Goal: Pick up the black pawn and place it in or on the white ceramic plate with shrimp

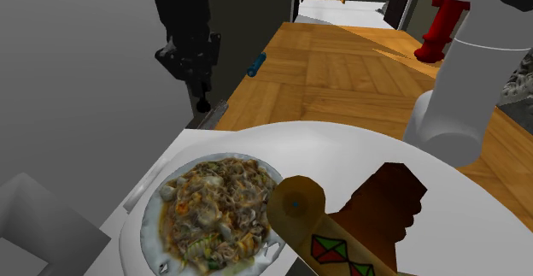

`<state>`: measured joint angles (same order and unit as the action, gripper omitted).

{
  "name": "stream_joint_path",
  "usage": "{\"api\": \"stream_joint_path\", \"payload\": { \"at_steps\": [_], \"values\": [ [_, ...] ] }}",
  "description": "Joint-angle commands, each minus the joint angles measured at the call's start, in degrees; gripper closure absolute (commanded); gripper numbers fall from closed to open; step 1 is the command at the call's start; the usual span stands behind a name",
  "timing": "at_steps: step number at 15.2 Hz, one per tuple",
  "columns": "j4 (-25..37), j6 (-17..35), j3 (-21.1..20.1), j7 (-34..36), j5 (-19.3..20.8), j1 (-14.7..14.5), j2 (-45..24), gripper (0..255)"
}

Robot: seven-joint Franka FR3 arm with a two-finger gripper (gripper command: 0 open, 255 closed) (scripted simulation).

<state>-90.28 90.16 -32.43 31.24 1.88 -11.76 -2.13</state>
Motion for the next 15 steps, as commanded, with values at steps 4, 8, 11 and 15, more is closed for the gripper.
{"api": "stream_joint_path", "payload": {
  "at_steps": [4,8,11,15],
  "values": [
    [6.3,-2.2,-0.3,0.6,1.0,-0.4,-1.7,255],
    [10.7,-5.5,-0.5,1.0,1.8,-0.8,-3.0,255],
    [8.8,-5.4,-2.0,4.3,0.8,-2.4,-1.0,255],
    [7.5,-5.5,-4.3,9.0,0.0,-4.8,0.7,255]
  ]
}}
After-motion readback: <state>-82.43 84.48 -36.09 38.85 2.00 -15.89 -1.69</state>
